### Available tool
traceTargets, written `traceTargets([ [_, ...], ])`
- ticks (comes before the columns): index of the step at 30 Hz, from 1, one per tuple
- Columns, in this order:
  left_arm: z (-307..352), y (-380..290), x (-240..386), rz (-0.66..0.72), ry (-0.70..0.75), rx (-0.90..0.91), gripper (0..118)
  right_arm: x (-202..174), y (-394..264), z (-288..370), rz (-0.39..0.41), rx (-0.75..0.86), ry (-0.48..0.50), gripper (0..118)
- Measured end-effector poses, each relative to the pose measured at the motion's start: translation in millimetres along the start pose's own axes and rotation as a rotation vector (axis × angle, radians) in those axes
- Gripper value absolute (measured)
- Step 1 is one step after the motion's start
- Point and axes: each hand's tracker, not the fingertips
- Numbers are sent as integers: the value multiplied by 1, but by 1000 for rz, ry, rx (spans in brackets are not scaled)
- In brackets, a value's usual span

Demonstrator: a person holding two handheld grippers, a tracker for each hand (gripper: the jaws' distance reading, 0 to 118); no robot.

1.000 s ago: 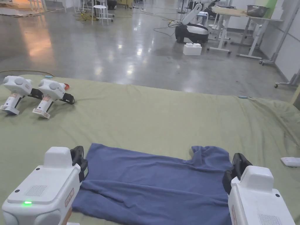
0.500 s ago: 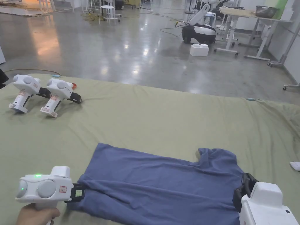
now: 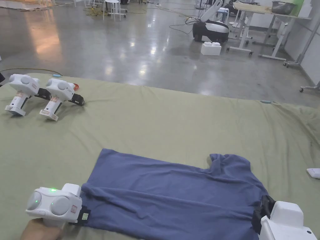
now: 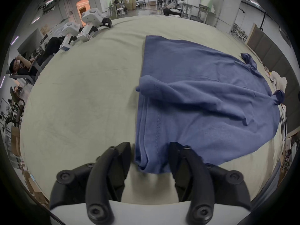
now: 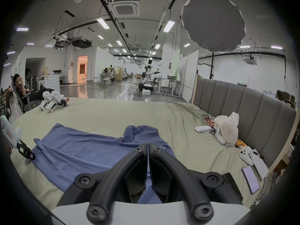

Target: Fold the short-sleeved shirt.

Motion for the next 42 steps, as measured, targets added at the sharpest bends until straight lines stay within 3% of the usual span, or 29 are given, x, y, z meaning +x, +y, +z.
traceTargets([
  [3,4,1,0,-11,-10,5,3,2,-6,0,-17,-23,-2,2],
  [8,14,-10,-1,2,-44,26,1,14,-14,-1,0,-62,-15,5],
  [9,19,-13,-2,14,-53,35,1,20,-16,-3,8,-79,-22,14],
  [11,13,-14,-11,15,-69,63,1,33,-19,-9,39,-148,-62,51],
  [13,20,-19,-13,7,-67,87,1,50,-26,-25,56,-282,-71,58],
  [14,22,-21,-14,10,-68,99,1,58,-32,-32,40,-327,-56,74],
  [15,20,-22,-16,11,-78,123,1,64,-38,-39,36,-365,-38,75],
  [22,26,-26,-21,27,-75,172,1,82,-84,-83,7,-614,73,73],
  [24,26,-26,-22,27,-74,180,1,80,-90,-91,5,-660,99,58],
  [27,29,-26,-22,28,-77,189,1,78,-93,-93,-24,-644,193,10],
  [31,40,-27,-23,40,-94,204,1,68,-78,-78,86,-601,155,8],
  [36,65,-28,-27,60,-120,239,1,78,-46,-46,65,-491,123,7],
  [42,83,-51,-31,53,-102,209,1,89,-26,-9,103,-505,120,7],
])
